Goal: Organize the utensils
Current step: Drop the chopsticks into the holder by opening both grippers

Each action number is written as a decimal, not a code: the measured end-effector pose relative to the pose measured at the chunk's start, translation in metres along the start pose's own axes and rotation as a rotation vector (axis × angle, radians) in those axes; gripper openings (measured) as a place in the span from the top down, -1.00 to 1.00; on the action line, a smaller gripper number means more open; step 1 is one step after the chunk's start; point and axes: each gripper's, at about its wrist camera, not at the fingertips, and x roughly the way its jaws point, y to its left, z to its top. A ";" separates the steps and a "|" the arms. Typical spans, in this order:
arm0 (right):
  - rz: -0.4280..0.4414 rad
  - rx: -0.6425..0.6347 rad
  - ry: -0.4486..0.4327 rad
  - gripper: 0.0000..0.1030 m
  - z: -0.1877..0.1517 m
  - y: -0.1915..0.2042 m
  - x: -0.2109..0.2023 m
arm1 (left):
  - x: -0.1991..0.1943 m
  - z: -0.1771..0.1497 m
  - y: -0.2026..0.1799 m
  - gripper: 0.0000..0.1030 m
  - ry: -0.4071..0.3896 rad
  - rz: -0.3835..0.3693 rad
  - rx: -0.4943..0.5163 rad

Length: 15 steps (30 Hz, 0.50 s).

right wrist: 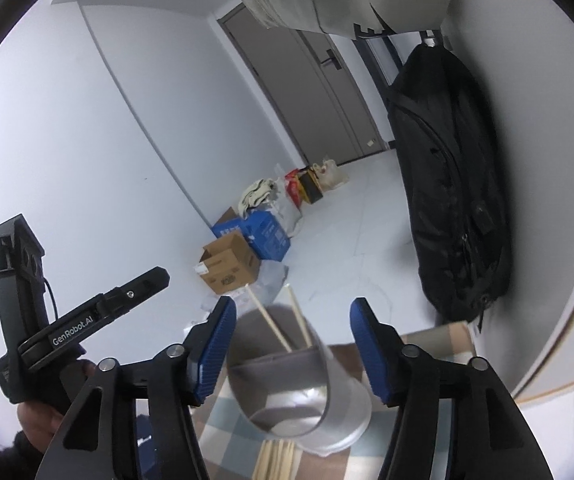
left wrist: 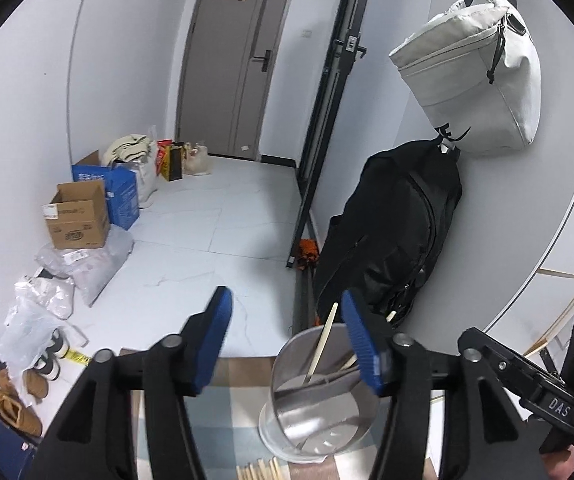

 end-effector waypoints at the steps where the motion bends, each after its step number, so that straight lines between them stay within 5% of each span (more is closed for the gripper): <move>1: 0.001 -0.001 0.000 -0.22 -0.003 0.002 -0.003 | -0.004 -0.001 0.001 -0.13 -0.005 0.007 -0.007; 6: 0.000 -0.017 0.003 -0.35 -0.014 0.013 -0.015 | -0.016 -0.008 0.002 -0.16 -0.006 0.029 -0.012; 9: 0.002 -0.026 0.001 -0.41 -0.020 0.017 -0.021 | -0.022 -0.013 0.001 -0.45 0.007 0.056 -0.004; 15: 0.003 -0.044 0.006 -0.54 -0.036 0.027 -0.032 | -0.034 -0.029 -0.002 -0.48 -0.004 0.067 0.027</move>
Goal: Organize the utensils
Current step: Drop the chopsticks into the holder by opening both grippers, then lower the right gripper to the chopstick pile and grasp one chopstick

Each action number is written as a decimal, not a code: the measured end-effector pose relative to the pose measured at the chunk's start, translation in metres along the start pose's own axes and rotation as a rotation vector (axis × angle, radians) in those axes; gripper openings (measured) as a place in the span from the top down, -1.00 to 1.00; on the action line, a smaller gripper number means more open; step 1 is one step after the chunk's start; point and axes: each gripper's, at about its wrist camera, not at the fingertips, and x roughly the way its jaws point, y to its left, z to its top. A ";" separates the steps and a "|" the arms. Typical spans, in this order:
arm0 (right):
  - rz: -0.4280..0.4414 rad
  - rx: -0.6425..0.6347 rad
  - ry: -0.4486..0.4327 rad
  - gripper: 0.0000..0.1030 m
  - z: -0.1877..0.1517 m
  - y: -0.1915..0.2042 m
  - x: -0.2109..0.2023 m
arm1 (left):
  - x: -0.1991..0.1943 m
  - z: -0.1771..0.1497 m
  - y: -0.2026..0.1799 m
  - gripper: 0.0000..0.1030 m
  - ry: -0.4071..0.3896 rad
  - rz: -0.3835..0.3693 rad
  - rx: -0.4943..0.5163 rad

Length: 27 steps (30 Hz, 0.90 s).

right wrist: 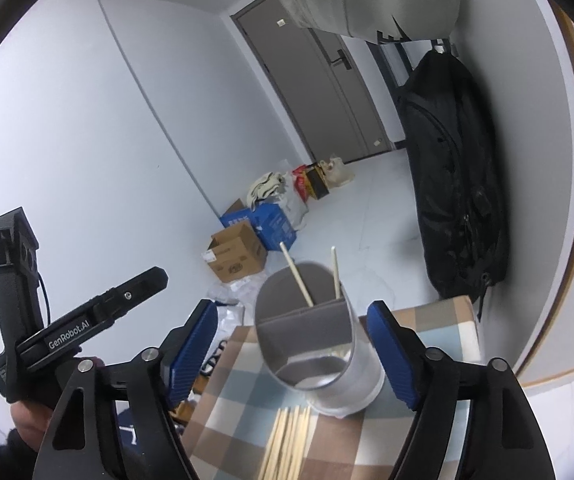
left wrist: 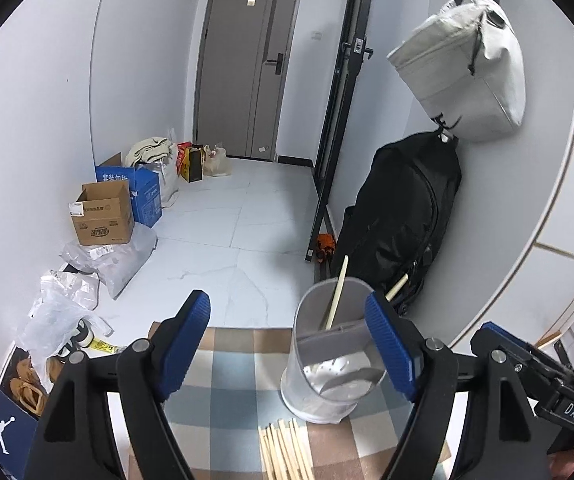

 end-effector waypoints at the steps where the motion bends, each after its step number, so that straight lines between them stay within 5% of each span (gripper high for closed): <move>1: 0.000 -0.002 0.002 -0.55 -0.002 0.001 0.000 | -0.001 -0.004 0.000 -0.50 0.002 0.005 0.006; 15: -0.017 -0.043 0.085 -0.74 -0.049 0.013 0.006 | 0.006 -0.060 0.024 -0.63 0.070 0.045 -0.052; 27: -0.061 -0.059 0.262 -0.72 -0.100 0.008 0.044 | 0.023 -0.088 0.060 -0.63 0.145 0.080 -0.106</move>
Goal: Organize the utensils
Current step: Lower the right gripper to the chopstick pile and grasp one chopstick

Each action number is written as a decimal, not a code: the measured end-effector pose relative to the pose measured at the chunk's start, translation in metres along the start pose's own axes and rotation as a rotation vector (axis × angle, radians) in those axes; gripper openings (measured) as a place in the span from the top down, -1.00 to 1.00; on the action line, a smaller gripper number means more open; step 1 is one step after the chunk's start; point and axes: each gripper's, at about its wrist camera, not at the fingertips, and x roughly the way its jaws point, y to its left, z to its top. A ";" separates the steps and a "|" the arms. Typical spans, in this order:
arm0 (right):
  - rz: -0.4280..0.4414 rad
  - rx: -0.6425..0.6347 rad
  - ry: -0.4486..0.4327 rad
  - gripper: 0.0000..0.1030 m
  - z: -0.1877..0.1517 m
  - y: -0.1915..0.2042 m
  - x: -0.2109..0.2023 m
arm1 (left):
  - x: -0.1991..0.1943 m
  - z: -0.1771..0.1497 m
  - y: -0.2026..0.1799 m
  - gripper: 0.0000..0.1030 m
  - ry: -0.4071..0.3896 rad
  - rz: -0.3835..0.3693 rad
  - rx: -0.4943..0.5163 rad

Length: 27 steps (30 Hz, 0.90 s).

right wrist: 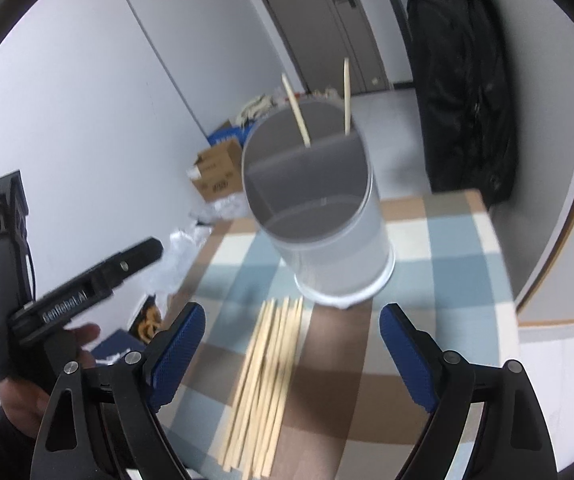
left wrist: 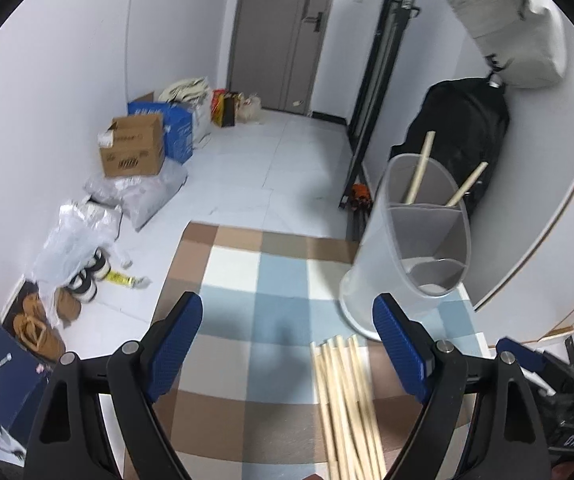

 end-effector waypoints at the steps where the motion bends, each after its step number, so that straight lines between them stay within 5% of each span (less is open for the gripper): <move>1: -0.004 -0.002 0.019 -0.72 -0.002 0.000 0.005 | 0.001 -0.001 0.005 -0.63 0.012 -0.004 -0.025; 4: -0.006 -0.013 0.047 -0.68 -0.007 0.001 0.014 | 0.004 0.001 0.014 -0.63 0.035 -0.005 -0.065; 18: 0.022 -0.034 0.168 0.18 -0.016 0.027 0.076 | 0.005 0.004 0.040 -0.63 0.097 0.012 -0.134; 27: 0.001 -0.055 0.256 0.49 -0.008 0.042 0.119 | 0.011 0.007 0.062 -0.63 0.121 0.004 -0.188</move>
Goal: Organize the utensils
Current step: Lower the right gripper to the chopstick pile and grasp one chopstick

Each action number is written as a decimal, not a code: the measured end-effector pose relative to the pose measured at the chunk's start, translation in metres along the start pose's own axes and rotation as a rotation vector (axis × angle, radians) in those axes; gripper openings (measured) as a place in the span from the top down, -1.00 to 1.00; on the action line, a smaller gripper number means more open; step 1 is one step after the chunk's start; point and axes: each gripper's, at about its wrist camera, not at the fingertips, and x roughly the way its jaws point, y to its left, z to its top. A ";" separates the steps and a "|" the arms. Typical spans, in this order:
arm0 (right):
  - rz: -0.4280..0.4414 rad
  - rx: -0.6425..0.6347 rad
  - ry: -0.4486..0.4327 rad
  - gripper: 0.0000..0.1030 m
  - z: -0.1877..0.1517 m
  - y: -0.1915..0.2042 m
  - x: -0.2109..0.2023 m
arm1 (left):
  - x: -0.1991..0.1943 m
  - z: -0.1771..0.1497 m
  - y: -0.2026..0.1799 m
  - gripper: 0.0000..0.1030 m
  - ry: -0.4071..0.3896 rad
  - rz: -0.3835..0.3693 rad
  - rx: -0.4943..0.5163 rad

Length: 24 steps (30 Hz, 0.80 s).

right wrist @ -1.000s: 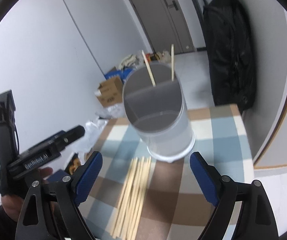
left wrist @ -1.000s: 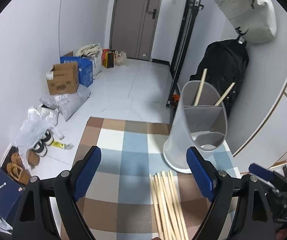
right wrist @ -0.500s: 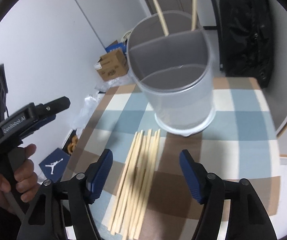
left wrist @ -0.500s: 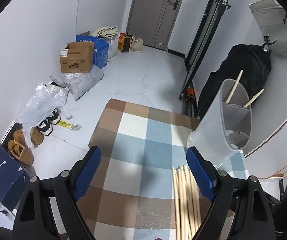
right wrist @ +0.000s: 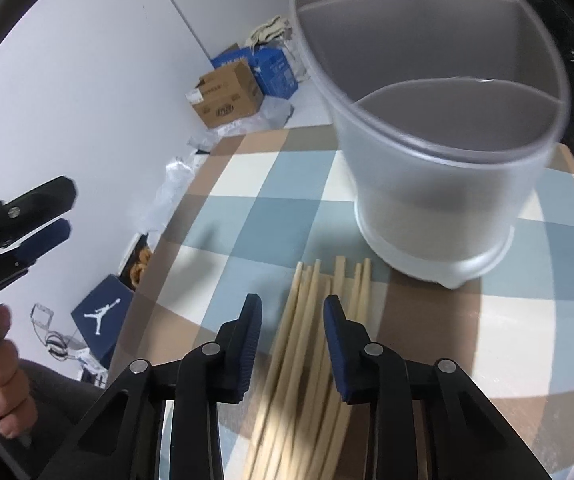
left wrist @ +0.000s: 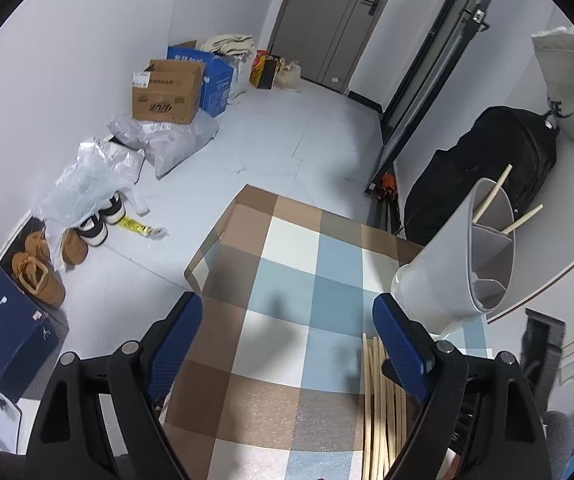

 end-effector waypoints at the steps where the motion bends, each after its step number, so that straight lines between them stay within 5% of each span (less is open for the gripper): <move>1: -0.014 -0.001 0.013 0.52 0.002 0.002 0.005 | 0.000 0.000 0.003 -0.63 0.004 -0.003 -0.011; 9: -0.156 -0.060 0.069 0.88 0.005 0.011 0.027 | 0.001 0.002 0.014 -0.63 0.012 0.000 -0.042; 24: -0.082 0.017 -0.006 0.90 0.009 0.007 -0.001 | 0.005 0.001 0.011 -0.63 0.029 0.004 -0.021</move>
